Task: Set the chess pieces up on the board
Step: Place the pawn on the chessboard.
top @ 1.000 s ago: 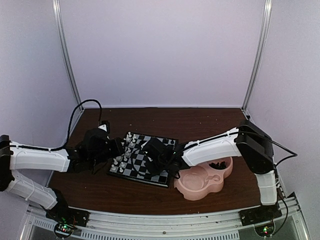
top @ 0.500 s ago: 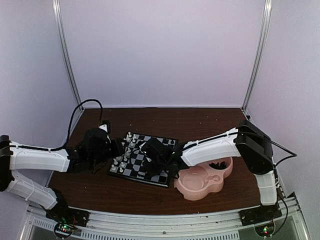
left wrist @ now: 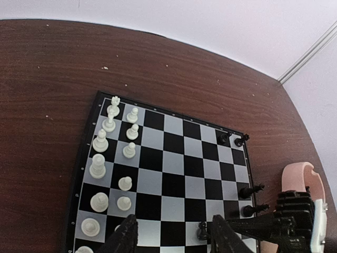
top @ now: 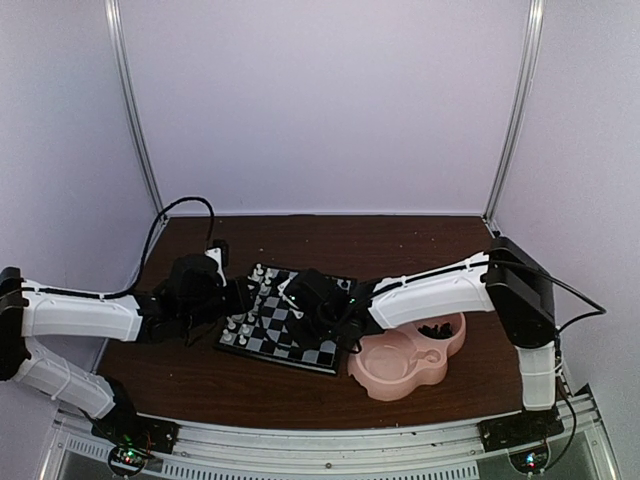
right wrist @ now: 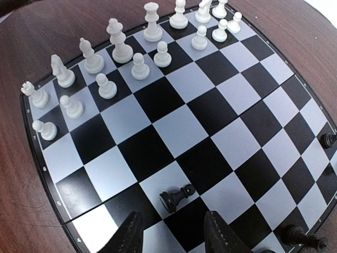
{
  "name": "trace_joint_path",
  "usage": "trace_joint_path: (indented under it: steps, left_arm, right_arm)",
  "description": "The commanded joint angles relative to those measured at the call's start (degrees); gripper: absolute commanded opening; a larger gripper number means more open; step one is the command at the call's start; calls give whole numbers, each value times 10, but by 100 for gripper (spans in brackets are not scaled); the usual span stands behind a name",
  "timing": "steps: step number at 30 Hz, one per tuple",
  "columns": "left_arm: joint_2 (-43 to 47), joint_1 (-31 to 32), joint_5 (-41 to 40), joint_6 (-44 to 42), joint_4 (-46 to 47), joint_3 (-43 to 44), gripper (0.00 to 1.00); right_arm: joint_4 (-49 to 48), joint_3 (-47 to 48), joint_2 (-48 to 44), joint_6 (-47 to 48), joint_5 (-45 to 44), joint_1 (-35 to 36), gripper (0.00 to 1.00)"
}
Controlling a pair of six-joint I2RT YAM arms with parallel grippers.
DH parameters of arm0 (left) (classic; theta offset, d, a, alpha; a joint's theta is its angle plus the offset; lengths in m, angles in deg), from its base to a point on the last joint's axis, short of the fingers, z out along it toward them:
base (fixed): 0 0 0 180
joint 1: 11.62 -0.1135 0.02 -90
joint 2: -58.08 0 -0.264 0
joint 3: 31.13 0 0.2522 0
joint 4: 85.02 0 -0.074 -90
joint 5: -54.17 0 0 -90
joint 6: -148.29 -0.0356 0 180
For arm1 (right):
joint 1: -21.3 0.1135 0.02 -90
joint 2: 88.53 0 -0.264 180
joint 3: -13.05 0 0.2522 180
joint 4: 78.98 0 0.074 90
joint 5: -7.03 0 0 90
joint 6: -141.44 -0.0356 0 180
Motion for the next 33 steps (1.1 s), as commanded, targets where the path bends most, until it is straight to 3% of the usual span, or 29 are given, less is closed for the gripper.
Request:
trace_joint_path:
  steps: [1,9,16,22,33]
  left_arm:
    - [-14,-3,26,-23,7,24,48]
    - [-41,-3,82,-68,-46,76,49]
    - [-125,5,166,-116,-161,176,50]
    - [-187,35,128,-185,-263,244,50]
    - [-260,46,162,-193,-356,305,48]
  right_arm:
    - [-10,-12,-33,3,6,2,41]
    - [-51,-74,-110,7,-18,2,40]
    - [-98,-170,-221,-12,-154,2,39]
    - [-137,-262,-292,-21,-256,-7,38]
    - [-137,-262,-273,-31,-277,-23,38]
